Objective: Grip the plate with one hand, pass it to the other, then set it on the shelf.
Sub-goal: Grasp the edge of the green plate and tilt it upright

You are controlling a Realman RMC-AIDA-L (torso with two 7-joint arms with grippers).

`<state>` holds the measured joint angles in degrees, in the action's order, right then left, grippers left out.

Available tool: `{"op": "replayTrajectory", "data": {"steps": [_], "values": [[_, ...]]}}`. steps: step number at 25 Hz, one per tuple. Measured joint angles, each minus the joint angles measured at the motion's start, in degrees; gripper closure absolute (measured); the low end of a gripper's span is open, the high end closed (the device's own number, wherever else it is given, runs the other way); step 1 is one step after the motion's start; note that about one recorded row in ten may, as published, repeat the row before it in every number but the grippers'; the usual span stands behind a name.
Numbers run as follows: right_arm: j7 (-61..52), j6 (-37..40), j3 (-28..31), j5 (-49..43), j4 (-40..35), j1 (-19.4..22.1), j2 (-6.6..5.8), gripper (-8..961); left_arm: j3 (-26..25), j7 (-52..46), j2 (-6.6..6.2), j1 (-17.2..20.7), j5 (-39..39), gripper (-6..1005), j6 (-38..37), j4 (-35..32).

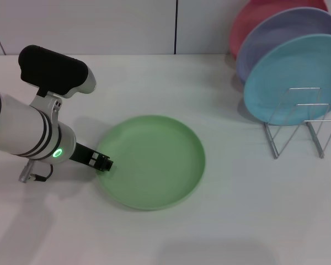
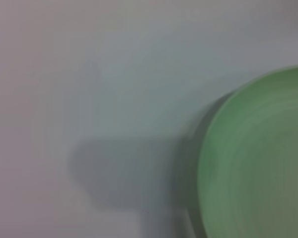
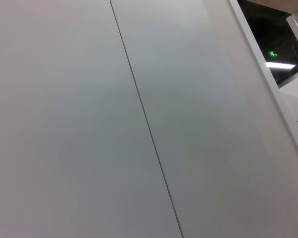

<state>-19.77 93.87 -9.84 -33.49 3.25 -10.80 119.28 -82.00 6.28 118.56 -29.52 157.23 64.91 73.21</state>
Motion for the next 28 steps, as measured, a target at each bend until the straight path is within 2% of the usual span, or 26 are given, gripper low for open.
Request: {"op": "replayTrajectory", "data": {"steps": [5, 11, 14, 21, 25, 28], "values": [[0.0, 0.0, 0.0, 0.0, -0.04, -0.03, -0.02, 136, -0.54, -0.02, 0.0, -1.31, -0.2, 516, 1.31, -0.97], [0.0, 0.0, 0.0, 0.0, -0.14, -0.01, -0.02, 136, -0.64, 0.12, 0.0, -1.6, -0.22, 695, 1.39, -0.67], [-0.14, 0.53, 0.0, 0.0, -0.21, 0.1, -0.02, 137, -0.58, 0.37, 0.0, -1.6, -0.37, 752, 1.17, -0.52], [-3.1, 7.2, 0.0, -2.27, -0.93, -0.33, -0.16, 137, -0.47, 1.31, -0.08, -1.94, -0.53, 878, 0.98, -0.05], [-11.28, 12.45, -0.01, -8.79, -6.09, -2.11, -0.34, 138, -0.28, 1.48, -0.14, -1.81, -0.51, 927, 0.96, 2.28], [-20.35, 14.8, -0.03, -16.77, -14.23, -5.33, -0.37, 138, -0.34, 1.78, -0.15, -1.71, -0.53, 929, 0.97, 3.4]]}}
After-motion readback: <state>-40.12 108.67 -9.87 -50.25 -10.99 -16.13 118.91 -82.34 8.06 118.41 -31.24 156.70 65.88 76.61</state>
